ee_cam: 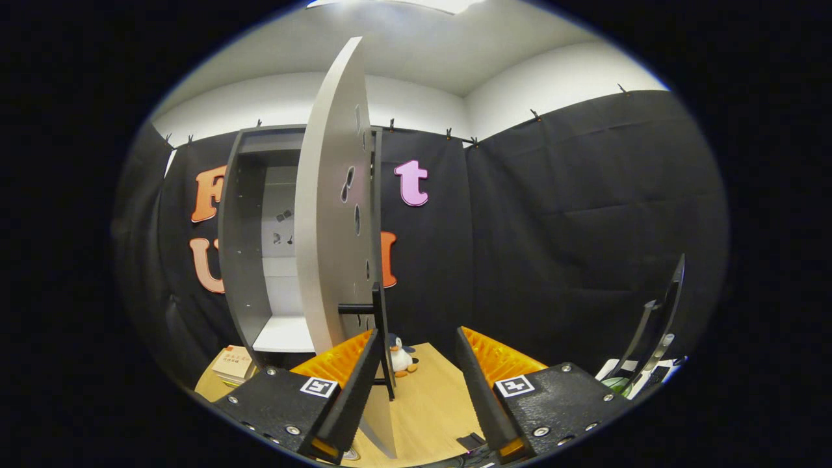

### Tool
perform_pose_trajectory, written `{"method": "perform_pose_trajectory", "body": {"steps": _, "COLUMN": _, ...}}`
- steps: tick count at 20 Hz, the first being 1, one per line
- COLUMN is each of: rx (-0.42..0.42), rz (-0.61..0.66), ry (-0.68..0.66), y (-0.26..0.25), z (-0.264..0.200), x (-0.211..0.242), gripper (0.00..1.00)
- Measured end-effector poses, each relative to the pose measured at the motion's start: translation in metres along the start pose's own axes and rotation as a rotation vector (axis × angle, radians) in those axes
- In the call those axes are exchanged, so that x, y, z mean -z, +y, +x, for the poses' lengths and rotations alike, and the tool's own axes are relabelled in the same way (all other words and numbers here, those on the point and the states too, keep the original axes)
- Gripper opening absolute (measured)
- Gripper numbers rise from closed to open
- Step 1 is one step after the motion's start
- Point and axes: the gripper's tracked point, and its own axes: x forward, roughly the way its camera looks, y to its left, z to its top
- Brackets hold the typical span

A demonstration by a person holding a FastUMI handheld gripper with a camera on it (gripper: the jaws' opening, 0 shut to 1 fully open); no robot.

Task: Open the shoe cabinet door, grab the shoes and put them into the shoe cabinet, then close the shoe cabinet door.

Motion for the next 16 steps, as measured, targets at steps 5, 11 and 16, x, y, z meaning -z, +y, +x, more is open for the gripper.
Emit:
{"method": "perform_pose_trajectory", "body": {"steps": 5, "rx": 0.035, "rz": -0.003, "ry": 0.001, "y": -0.014, "z": -0.003, "x": -0.001, "gripper": 0.71}}
{"method": "perform_pose_trajectory", "body": {"steps": 11, "rx": 0.051, "rz": -0.014, "ry": -0.012, "y": -0.014, "z": -0.019, "x": -0.009, "gripper": 0.7}}
{"method": "perform_pose_trajectory", "body": {"steps": 16, "rx": -0.011, "rz": -0.042, "ry": -0.019, "y": 0.009, "z": -0.029, "x": -0.015, "gripper": 0.7}}
